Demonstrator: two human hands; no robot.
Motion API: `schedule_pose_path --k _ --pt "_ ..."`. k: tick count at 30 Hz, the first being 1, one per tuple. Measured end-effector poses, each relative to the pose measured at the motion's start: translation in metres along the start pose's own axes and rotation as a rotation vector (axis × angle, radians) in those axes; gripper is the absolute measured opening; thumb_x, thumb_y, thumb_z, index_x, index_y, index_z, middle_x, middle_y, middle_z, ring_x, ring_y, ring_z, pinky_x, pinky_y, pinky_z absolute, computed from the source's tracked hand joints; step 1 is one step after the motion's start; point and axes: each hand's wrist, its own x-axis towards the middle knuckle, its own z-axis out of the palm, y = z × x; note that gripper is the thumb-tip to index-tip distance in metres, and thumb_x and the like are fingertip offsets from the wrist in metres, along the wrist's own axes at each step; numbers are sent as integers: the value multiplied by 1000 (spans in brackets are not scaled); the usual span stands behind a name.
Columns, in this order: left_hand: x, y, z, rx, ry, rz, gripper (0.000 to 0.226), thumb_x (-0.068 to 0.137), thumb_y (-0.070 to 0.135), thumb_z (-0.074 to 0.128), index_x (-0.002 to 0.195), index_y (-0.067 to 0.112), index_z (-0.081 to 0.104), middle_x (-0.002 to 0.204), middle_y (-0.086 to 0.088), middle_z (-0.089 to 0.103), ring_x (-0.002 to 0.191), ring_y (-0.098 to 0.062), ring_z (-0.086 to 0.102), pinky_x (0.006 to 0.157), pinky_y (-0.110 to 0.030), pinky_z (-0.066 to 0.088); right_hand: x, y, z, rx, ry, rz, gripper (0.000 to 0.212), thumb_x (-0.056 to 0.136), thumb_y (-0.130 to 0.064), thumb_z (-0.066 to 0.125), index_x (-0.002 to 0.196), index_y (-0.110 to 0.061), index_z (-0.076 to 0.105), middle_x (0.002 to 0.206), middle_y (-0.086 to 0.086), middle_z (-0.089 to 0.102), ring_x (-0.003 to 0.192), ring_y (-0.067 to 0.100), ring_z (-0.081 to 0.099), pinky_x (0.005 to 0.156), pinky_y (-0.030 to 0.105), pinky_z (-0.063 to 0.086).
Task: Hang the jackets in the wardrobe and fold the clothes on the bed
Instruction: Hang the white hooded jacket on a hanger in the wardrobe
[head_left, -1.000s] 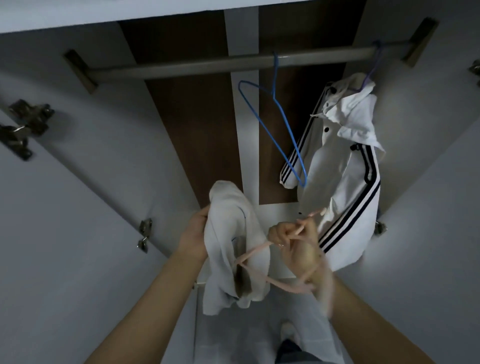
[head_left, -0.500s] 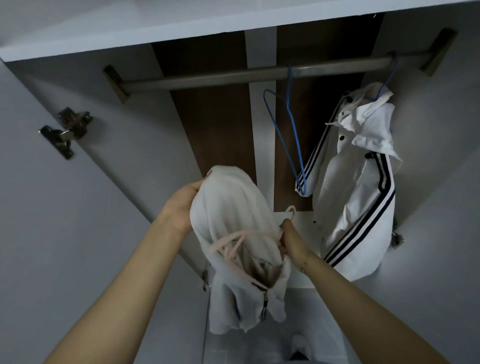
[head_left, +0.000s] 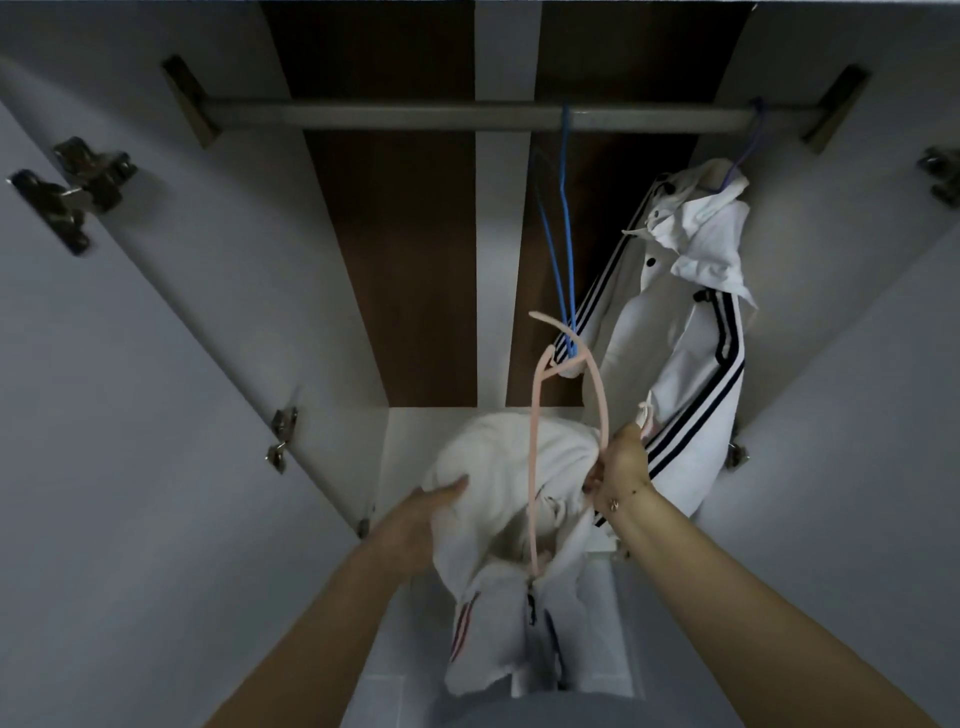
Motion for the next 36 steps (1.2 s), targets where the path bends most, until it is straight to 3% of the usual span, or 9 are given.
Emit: schedule_pose_path --k 2,5,8,12,14,18,26,31,36 --pt "5 -48 0 224 19 -40 42 87 10 70 127 8 58 110 -10 73 101 -22 70 87 -33 57 -5 -3 -4 19 19 11 47 102 -38 29 59 -19 36 30 -8 38 21 5 36 27 10 26" --pt "12 -96 12 257 82 -190 16 87 19 71 100 11 66 82 -4 75 67 -6 71 51 -17 53 -11 -9 -13 54 45 -8 57 101 -48 34 50 -20 36 30 -7 37 20 7 32 28 9 24" --pt "26 -110 31 128 87 -365 37 87 46 69 104 13 65 99 -6 68 98 -21 65 73 -27 51 -15 -15 -24 41 75 -46 58 101 -44 32 48 -21 36 29 -8 32 20 7 28 29 9 21" --pt "37 -90 42 -235 75 -272 29 101 27 50 94 1 61 74 -13 66 65 -23 62 56 -29 50 -11 -28 -41 91 213 -162 46 98 -36 30 55 -22 25 32 -8 26 24 8 22 32 10 17" --pt "28 -66 40 -361 85 -187 24 102 17 48 92 -1 60 64 -13 67 50 -21 65 42 -23 50 -6 -34 -51 166 373 -238 45 97 -39 32 56 -20 35 39 -7 37 33 10 34 37 16 27" --pt "3 -31 48 -340 -87 -87 31 99 22 49 110 -4 64 94 -19 73 73 -26 73 55 -31 59 10 -43 -63 342 596 -252 44 96 -44 30 89 -13 60 82 2 61 74 21 56 70 29 43" --pt "-28 27 66 -208 -101 155 39 93 32 50 116 3 62 114 -14 71 101 -25 70 72 -34 60 6 -40 -40 164 458 -450 35 92 -35 30 59 -24 36 49 -8 40 52 13 36 55 28 31" --pt "-44 65 74 -154 4 272 39 96 36 46 108 5 65 102 -11 75 90 -18 73 73 -29 61 5 -12 -30 5 322 -584 27 82 -33 31 60 -26 45 46 -17 50 46 0 46 44 12 39" --pt "-63 98 70 -156 98 311 37 101 36 44 113 7 64 101 -12 73 86 -21 69 64 -30 60 20 6 -29 -304 158 -684 27 82 -26 33 60 -17 44 50 -10 51 55 13 48 48 16 40"
